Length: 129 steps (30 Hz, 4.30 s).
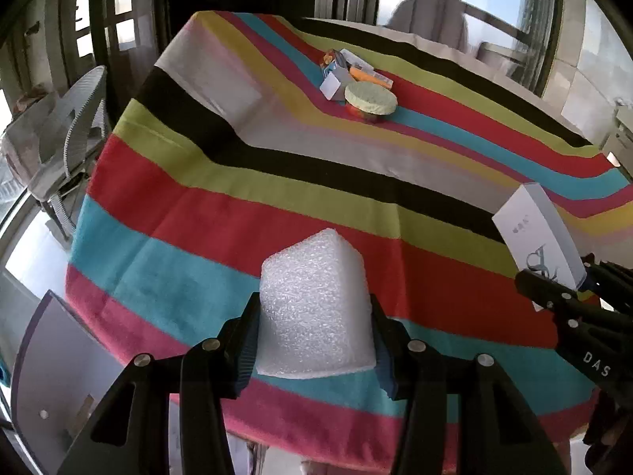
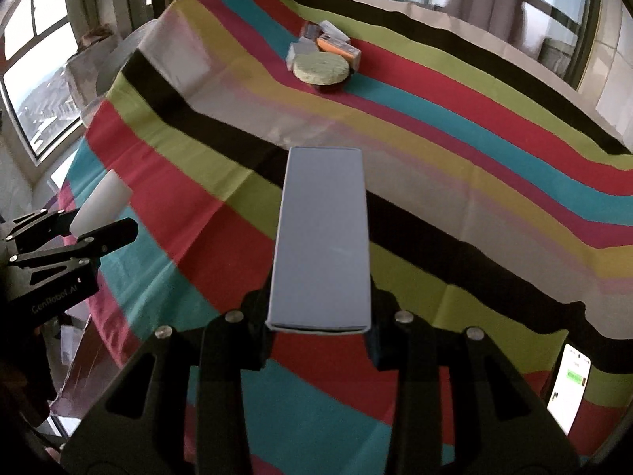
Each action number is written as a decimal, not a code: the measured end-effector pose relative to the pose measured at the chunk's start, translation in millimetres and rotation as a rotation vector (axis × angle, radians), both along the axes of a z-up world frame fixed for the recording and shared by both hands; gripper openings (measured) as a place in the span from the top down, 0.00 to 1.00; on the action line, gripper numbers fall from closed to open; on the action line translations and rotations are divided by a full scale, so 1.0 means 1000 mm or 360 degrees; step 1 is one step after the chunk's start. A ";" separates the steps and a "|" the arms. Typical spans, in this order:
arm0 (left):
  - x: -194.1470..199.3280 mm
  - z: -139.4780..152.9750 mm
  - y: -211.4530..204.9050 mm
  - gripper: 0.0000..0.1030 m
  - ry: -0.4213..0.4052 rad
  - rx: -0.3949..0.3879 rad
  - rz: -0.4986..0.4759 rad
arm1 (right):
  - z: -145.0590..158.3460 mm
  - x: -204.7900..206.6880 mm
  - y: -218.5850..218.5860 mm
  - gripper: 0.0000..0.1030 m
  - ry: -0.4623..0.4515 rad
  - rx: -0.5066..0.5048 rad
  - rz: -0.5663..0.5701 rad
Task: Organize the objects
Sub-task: 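Carry the long white box and foam block over the bin with both tools, then open both tools to drop the long box and foam block into the bin, then move both open tools back over the table items, then grasp the round green sponge with the right tool while the left grasps a small white box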
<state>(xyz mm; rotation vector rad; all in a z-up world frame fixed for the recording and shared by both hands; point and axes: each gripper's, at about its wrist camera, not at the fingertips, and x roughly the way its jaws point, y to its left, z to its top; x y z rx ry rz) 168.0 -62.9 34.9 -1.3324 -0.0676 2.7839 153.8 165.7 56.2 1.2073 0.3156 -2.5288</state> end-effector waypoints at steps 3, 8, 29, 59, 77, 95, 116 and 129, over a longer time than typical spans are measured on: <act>0.011 0.003 -0.003 0.52 0.0012 0.0004 -0.0001 | 0.003 0.012 -0.004 0.61 0.0014 0.0014 0.0024; 0.028 0.005 -0.007 0.52 0.0020 0.0011 -0.0001 | 0.007 0.028 -0.012 0.61 0.0032 0.0036 0.0056; 0.095 0.016 -0.061 0.52 0.0093 0.0052 0.0130 | 0.028 0.090 -0.074 0.61 0.0134 0.0120 0.0296; 0.157 0.000 -0.172 0.51 0.0094 0.0027 0.0504 | 0.020 0.178 -0.183 0.61 0.0162 0.0167 0.0941; 0.147 -0.029 -0.222 0.25 -0.0132 -0.0101 0.0908 | -0.011 0.165 -0.213 0.33 -0.0072 -0.0017 0.1165; 0.008 -0.017 -0.106 0.14 -0.0114 -0.0397 0.0595 | -0.018 0.010 -0.098 0.26 -0.0084 -0.0128 0.0453; -0.158 -0.011 0.005 0.14 -0.0073 -0.0178 0.0119 | -0.038 -0.186 -0.037 0.18 -0.0104 -0.0060 0.0088; -0.220 -0.010 0.007 0.13 -0.0021 -0.0169 0.0081 | -0.016 -0.290 -0.094 0.15 0.0024 -0.0006 0.0089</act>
